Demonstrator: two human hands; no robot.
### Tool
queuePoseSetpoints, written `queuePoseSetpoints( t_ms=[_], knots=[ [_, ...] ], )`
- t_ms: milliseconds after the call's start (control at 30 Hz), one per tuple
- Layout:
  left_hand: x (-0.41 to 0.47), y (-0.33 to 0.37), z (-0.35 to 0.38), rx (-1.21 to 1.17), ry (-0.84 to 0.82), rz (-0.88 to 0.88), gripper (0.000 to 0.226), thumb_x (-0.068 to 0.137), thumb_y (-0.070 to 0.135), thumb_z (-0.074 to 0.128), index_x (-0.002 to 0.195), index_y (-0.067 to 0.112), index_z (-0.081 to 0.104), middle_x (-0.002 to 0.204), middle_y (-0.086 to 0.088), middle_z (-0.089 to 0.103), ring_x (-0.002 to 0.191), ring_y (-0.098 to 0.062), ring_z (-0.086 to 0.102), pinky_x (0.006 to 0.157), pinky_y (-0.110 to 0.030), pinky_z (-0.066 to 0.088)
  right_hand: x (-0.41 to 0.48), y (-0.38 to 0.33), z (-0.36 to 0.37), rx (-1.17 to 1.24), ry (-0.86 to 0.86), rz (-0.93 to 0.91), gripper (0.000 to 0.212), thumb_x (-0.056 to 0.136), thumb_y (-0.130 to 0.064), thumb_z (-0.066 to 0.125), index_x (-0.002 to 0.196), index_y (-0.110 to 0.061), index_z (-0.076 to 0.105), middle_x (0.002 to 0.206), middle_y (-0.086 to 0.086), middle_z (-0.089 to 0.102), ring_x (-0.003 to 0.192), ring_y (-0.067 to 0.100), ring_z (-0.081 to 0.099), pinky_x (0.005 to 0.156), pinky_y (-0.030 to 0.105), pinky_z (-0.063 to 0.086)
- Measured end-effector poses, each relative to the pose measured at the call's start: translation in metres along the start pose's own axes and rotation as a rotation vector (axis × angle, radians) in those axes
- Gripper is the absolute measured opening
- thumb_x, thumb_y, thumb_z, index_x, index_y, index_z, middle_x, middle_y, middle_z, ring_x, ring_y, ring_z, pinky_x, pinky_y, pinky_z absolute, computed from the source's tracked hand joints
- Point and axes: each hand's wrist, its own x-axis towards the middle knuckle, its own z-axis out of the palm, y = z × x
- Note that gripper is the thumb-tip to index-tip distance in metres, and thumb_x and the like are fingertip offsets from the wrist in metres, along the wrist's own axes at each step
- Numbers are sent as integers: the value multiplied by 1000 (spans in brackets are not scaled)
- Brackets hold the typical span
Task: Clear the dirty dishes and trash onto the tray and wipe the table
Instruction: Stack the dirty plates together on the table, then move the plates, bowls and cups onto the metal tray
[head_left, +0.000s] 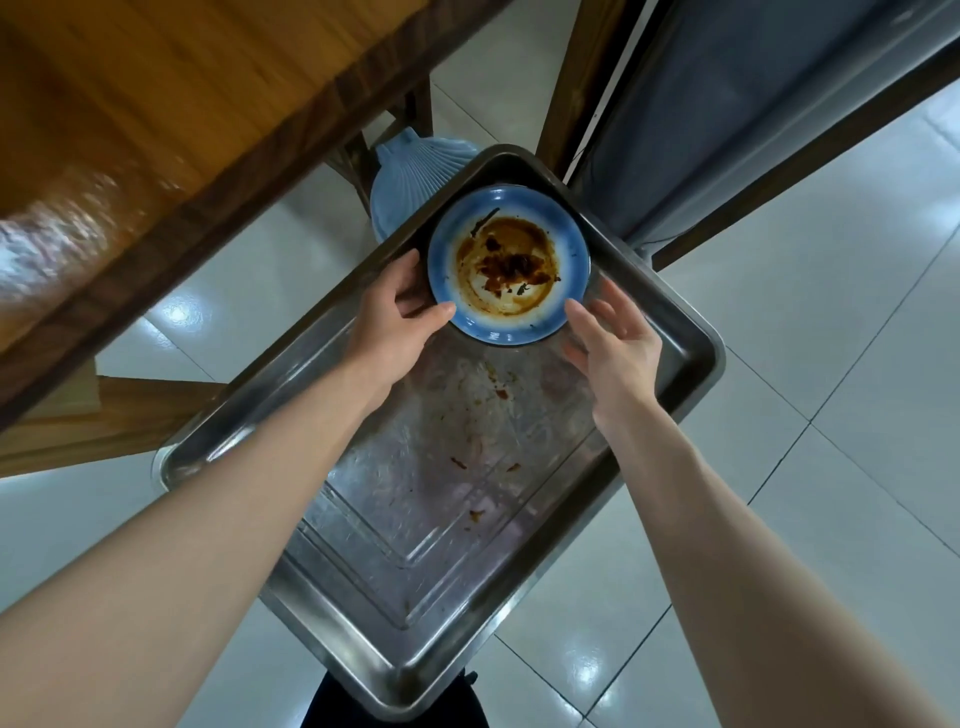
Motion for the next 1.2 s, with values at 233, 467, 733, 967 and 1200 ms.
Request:
queuePoseSetpoints(
  t_ms=[233,467,733,967,1200],
  knots=[
    [-63,31,2,3,-19,-58,60,87,21,70,140,29,42,138,3,48,120,-12,51,83,-20,43,-56,-29,-12,-102,-18,-70,46,85,-23,71,129,-23,59,118,-4,66,100,13,65,82,32,58],
    [-128,118,-16,-24,-61,35,61,87,20,69,141,26,42,128,10,51,109,-4,52,72,-9,41,-128,-106,-17,-77,-63,-167,36,86,-23,70,121,-25,62,80,-27,66,83,3,68,58,11,51],
    [-207,202,-69,22,-15,144,59,88,25,69,141,24,42,136,0,51,109,-6,51,67,-6,46,-224,-191,-5,-128,-130,-311,45,92,-25,63,135,-19,52,113,1,67,101,14,64,86,34,57],
    [-235,243,-125,-24,90,180,56,88,33,69,137,29,44,132,4,51,111,-9,50,71,-10,41,-271,-224,35,-73,-172,-370,43,90,-29,66,130,-21,56,94,-13,65,91,10,66,75,26,59],
    [-233,255,-207,-76,138,207,54,87,33,69,136,29,45,128,6,53,111,-14,53,70,-12,48,-311,-232,95,-39,-179,-380,40,89,-29,67,128,-23,58,98,-6,67,89,11,66,62,16,55]
  ],
)
